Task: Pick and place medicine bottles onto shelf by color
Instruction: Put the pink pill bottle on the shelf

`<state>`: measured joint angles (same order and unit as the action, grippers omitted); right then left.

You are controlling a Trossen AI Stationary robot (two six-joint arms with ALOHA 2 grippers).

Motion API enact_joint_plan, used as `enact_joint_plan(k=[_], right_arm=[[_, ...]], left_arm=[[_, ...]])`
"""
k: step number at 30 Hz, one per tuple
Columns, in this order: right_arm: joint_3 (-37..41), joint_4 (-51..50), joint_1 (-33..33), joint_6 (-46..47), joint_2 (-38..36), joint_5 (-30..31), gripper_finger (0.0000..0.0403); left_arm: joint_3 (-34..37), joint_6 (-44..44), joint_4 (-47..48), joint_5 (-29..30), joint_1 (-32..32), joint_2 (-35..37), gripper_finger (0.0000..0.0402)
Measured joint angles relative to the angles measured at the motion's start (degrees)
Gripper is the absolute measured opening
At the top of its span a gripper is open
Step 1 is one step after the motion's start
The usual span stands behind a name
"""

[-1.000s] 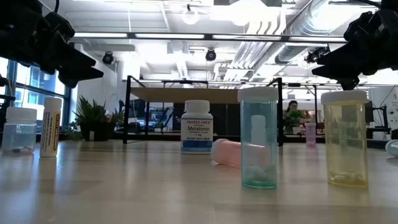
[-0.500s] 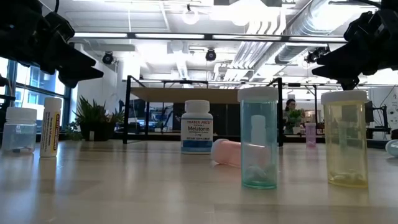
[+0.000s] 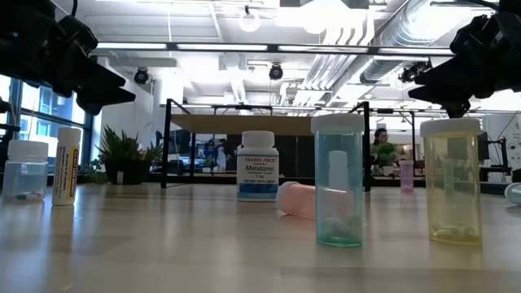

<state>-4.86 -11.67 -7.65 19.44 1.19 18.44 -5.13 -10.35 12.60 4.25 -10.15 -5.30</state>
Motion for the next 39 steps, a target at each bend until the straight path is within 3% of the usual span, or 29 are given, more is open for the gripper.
enact_joint_plan(k=[11,17,27,35,39], right_arm=[[0.0,0.4,0.0,6.5,0.0,1.1,0.0158],[0.0,6.2,0.0,10.2,0.0,1.5,0.0158],[0.0,21.4,0.0,10.2,0.0,15.5,0.0158],[0.0,29.7,0.0,7.5,0.0,21.9,0.0158],[-2.6,28.0,0.0,7.0,0.4,24.0,0.0158]], left_arm=[[0.0,0.0,0.0,0.0,0.0,0.0,0.0229],[0.0,0.0,0.0,0.0,0.0,0.0,0.0229],[0.0,0.0,0.0,0.0,0.0,0.0,0.0229],[0.0,0.0,0.0,0.0,0.0,0.0,0.0229],[0.0,0.0,0.0,0.0,0.0,0.0,0.0229]])
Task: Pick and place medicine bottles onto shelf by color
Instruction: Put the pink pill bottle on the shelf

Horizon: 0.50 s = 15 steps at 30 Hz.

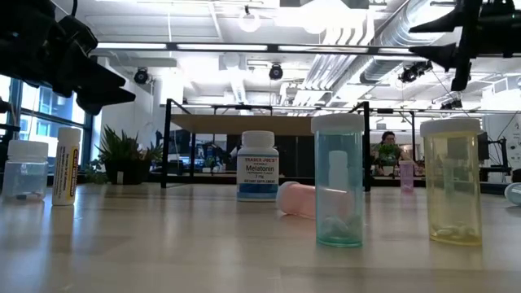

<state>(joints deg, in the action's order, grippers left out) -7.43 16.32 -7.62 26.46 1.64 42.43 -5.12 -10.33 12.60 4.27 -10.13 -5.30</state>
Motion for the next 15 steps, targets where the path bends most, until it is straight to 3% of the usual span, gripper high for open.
enact_joint_plan(k=[8,15], right_arm=[[-12.6,-15.8,0.0,-1.5,5.6,7.9,0.0158],[-25.3,-36.6,0.7,6.1,13.1,12.3,0.0158]], left_arm=[[0.0,0.0,0.0,0.0,0.0,0.0,0.0229],[0.0,0.0,0.0,0.0,0.0,0.0,0.0229]])
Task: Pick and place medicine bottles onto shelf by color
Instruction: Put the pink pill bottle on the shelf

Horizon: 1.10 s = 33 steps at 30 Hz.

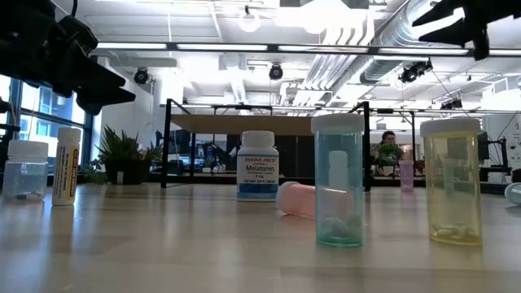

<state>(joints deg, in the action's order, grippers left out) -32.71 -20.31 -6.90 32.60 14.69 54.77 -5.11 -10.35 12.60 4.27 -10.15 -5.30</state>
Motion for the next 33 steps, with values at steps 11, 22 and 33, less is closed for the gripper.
enact_joint_plan(k=[11,22,33], right_arm=[[-15.2,-32.2,7.3,19.2,12.7,-4.0,0.0158],[-19.0,-43.3,20.0,30.2,22.2,-25.3,0.0158],[-19.0,-39.9,29.6,22.3,28.9,-36.0,0.0159]], left_arm=[[0.0,-0.1,0.0,0.0,0.0,0.0,0.0229],[0.0,-1.5,0.0,0.0,0.0,0.0,0.0229],[0.0,-6.0,0.0,0.0,0.0,0.0,0.0229]])
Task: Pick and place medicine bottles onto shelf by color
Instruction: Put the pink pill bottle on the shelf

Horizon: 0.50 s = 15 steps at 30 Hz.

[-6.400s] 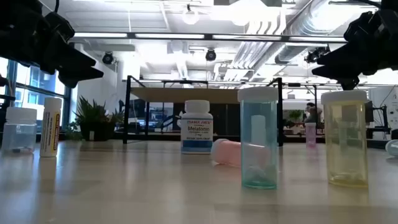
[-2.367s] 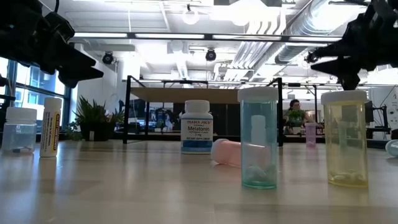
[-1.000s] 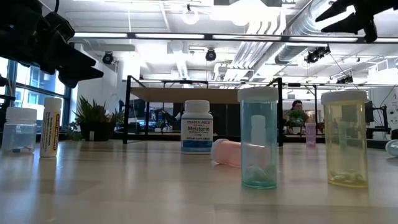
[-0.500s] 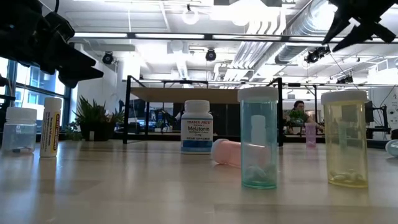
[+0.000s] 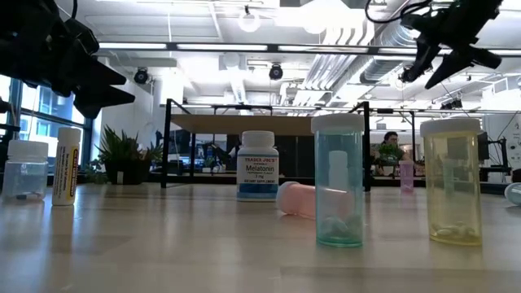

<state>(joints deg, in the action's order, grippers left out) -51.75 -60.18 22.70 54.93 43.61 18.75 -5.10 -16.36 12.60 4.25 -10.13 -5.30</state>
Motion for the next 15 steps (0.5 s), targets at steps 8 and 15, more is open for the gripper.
enact_joint_plan(k=[8,15], right_arm=[[0.0,3.5,8.0,-4.7,3.2,-6.9,0.0159],[0.0,3.7,14.6,-6.3,3.9,-10.0,0.0159]], left_arm=[[0.0,-0.1,0.0,0.0,0.0,0.0,0.0229],[0.0,0.0,0.0,0.0,0.0,0.0,0.0229]])
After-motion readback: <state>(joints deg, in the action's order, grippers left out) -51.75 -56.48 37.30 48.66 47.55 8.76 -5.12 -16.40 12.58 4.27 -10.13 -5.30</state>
